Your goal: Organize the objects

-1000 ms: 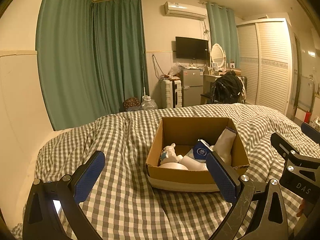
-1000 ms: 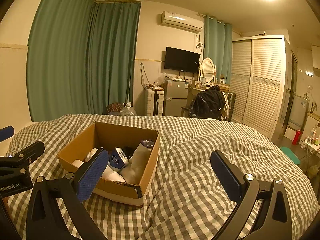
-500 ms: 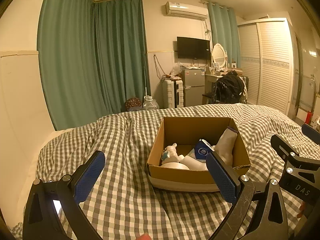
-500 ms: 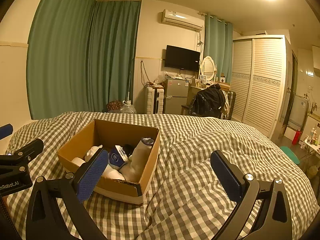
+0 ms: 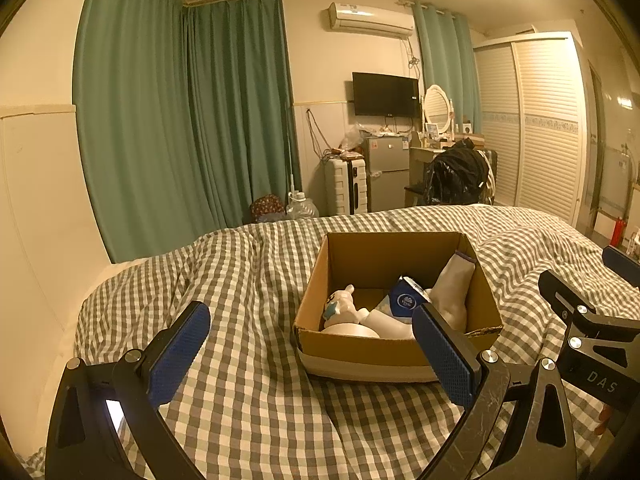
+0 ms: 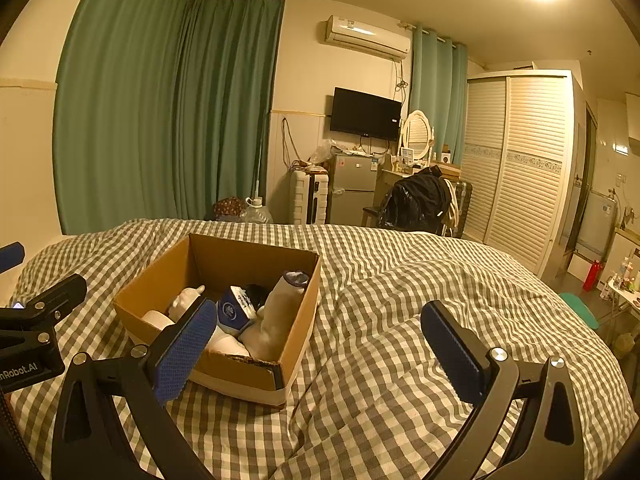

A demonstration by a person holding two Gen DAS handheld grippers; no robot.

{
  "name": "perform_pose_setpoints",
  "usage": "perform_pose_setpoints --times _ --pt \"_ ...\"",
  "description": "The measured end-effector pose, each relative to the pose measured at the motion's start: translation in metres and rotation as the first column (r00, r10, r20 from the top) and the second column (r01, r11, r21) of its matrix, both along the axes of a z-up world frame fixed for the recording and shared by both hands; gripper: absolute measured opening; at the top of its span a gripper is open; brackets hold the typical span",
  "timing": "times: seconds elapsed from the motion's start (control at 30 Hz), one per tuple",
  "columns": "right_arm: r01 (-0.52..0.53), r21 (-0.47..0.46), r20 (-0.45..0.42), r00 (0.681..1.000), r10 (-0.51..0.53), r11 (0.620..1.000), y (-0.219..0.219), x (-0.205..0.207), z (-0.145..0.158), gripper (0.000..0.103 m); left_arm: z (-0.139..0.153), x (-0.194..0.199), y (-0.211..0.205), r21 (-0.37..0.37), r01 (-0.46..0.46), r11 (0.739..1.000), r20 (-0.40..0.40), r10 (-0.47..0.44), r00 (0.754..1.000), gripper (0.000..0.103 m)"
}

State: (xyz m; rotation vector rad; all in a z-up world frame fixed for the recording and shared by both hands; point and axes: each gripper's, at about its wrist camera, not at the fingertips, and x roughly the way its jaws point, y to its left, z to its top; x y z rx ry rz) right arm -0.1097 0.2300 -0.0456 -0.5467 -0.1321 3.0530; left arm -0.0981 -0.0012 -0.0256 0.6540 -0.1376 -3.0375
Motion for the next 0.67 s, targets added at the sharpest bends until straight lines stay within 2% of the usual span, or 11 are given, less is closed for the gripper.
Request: perform_pose_setpoints --times 0.67 --pt "-0.003 0.022 0.004 1.0 0.003 1.0 -0.0027 -0.0012 -0.0031 0.102 -0.0018 -0.0013 -0.0022 -0.006 -0.015 1.0 0.018 0.015 1.0 0.103"
